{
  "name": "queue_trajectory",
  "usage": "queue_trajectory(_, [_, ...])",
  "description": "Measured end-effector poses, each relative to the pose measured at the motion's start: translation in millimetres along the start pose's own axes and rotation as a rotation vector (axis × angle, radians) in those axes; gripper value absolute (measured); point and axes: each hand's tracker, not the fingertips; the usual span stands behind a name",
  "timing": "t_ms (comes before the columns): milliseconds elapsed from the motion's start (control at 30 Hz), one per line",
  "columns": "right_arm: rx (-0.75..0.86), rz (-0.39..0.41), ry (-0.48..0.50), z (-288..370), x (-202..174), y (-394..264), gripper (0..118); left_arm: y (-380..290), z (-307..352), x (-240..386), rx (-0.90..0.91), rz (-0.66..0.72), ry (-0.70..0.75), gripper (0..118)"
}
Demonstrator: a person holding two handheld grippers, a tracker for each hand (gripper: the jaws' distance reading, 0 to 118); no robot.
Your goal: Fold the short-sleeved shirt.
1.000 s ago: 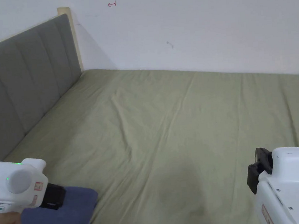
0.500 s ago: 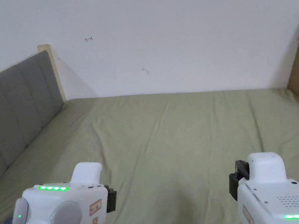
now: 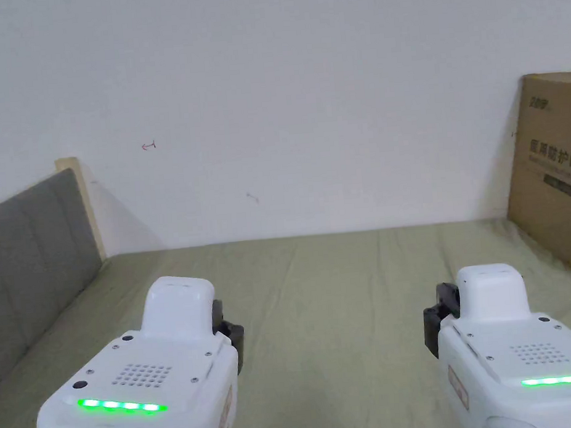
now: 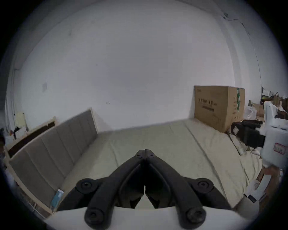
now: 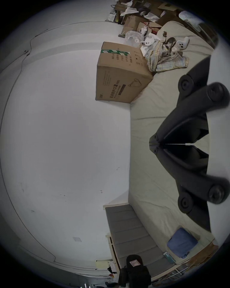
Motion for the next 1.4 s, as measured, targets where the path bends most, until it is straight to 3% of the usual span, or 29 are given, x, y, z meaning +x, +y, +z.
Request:
queue_trajectory(200, [0.06, 0.038, -0.014, 14, -5, 18, 1, 14, 11, 7, 0.061, -0.001, 0.056, 0])
queue_trajectory(333, [0.072, 0.019, -0.008, 21, -3, 23, 3, 17, 12, 7, 0.063, 0.04, 0.091, 0])
queue_trajectory(400, [0.077, 0.022, -0.011, 23, -2, 23, 8, 17, 16, 6, 0.067, 0.053, 0.1, 10])
queue_trajectory(433, [0.079, 0.024, -0.017, 23, -2, 23, 16, 17, 18, 5, 0.075, 0.058, 0.095, 24])
queue_trajectory(500, [0.078, 0.022, -0.022, 25, -1, 24, 40, 18, 20, 5, 0.07, 0.062, 0.082, 87])
queue_trajectory(533, [0.083, 0.015, -0.028, 25, 0, 23, 53, 19, 19, 5, 0.055, 0.064, 0.069, 110])
queue_trajectory(567, [0.085, 0.011, -0.029, 26, 0, 24, 73, 19, 19, 5, 0.05, 0.07, 0.068, 118])
queue_trajectory(667, [0.097, 0.006, -0.027, 29, 3, 23, 91, 17, 24, 7, 0.071, 0.087, 0.073, 118])
queue_trajectory(1400, [0.068, 0.004, -0.012, 29, 6, 17, 91, 9, 19, 10, 0.009, 0.118, 0.031, 118])
